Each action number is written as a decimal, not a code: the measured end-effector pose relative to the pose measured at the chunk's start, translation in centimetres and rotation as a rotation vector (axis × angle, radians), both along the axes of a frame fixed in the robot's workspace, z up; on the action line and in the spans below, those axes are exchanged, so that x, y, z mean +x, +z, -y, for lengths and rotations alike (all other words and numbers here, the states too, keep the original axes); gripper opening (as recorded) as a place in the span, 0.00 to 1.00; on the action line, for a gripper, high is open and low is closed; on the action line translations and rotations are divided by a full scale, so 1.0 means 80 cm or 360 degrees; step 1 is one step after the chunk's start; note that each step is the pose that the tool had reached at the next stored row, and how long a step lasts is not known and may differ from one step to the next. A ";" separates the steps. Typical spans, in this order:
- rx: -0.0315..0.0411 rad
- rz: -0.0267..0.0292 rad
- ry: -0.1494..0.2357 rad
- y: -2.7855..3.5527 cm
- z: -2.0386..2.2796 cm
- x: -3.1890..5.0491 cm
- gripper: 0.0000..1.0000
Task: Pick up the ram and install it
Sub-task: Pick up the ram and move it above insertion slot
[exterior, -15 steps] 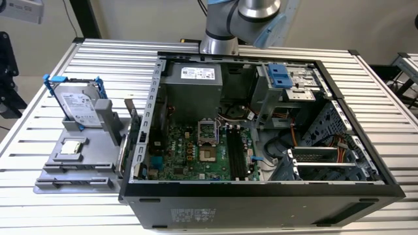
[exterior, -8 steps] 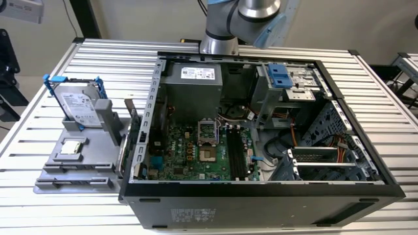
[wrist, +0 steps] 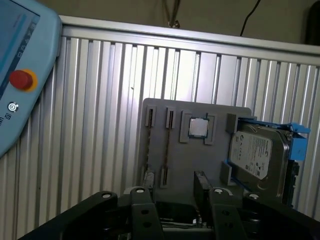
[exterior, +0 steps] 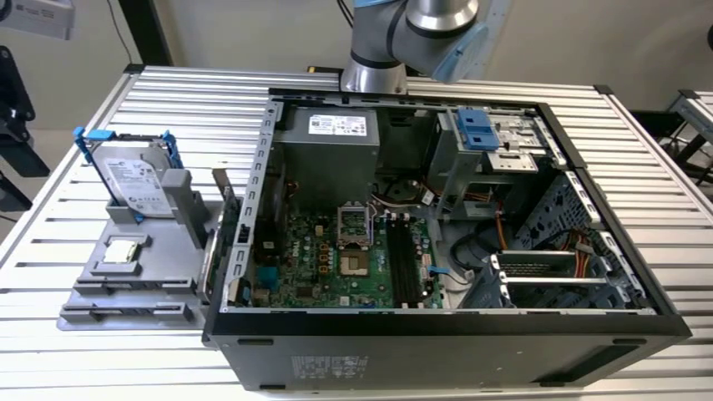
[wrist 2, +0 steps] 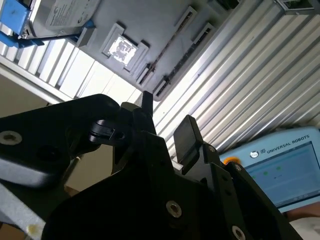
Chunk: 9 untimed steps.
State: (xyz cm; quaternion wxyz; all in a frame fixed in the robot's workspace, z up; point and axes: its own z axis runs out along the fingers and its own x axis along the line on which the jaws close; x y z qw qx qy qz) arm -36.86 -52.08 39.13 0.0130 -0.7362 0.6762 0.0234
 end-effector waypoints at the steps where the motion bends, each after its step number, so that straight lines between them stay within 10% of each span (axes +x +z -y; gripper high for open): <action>1: 0.0000 0.00000 0.0001 0.0000 0.0000 0.000 1.00; 9: 0.0000 0.00033 -0.0024 -0.0012 0.0000 0.000 1.00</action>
